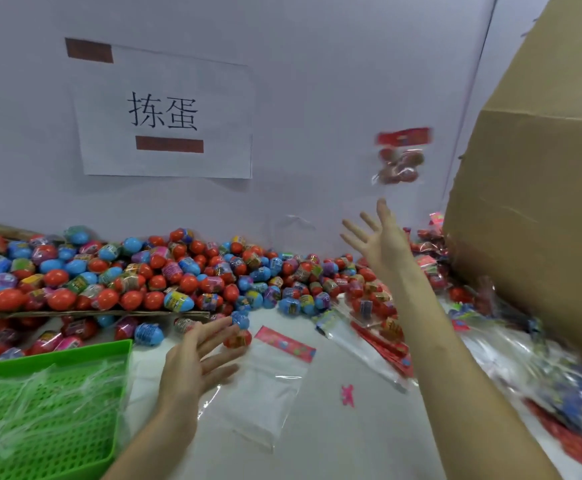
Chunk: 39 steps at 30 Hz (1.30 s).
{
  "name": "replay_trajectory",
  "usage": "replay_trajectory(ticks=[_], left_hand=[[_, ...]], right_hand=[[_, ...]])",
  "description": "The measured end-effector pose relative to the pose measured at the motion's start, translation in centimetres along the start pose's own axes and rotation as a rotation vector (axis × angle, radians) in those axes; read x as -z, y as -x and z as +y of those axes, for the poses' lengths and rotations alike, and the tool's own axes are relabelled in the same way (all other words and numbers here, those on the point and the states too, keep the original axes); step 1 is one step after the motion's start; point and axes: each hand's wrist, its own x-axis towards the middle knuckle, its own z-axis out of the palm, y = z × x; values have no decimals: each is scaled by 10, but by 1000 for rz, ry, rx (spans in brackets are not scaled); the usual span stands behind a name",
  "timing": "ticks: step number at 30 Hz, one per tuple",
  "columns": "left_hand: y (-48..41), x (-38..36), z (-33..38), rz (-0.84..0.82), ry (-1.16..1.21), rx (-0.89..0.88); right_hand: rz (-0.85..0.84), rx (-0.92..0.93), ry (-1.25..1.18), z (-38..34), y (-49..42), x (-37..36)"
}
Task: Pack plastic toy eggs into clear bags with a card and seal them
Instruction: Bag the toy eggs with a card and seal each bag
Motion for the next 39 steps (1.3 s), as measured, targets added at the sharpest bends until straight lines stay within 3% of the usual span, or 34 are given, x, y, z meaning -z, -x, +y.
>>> replay_trajectory(ticks=[5, 14, 19, 24, 27, 33, 39], left_hand=[[2, -2, 0, -3, -66, -17], [7, -6, 2, -55, -146, -12], [8, -5, 2, -57, -100, -5], [6, -2, 1, 12, -14, -17], [1, -2, -2, 56, -25, -19], [3, -2, -3, 43, -145, -38], [3, 1, -6, -19, -335, -142]], right_hand=[[-32, 11, 460, 28, 23, 2], [-145, 30, 744, 86, 79, -14], [-309, 108, 1100, 99, 75, -50], [-566, -73, 1416, 118, 88, -60], [-498, -115, 1632, 129, 102, -45], [-298, -84, 1343, 131, 108, -29], [-296, 66, 1145, 117, 101, -26]])
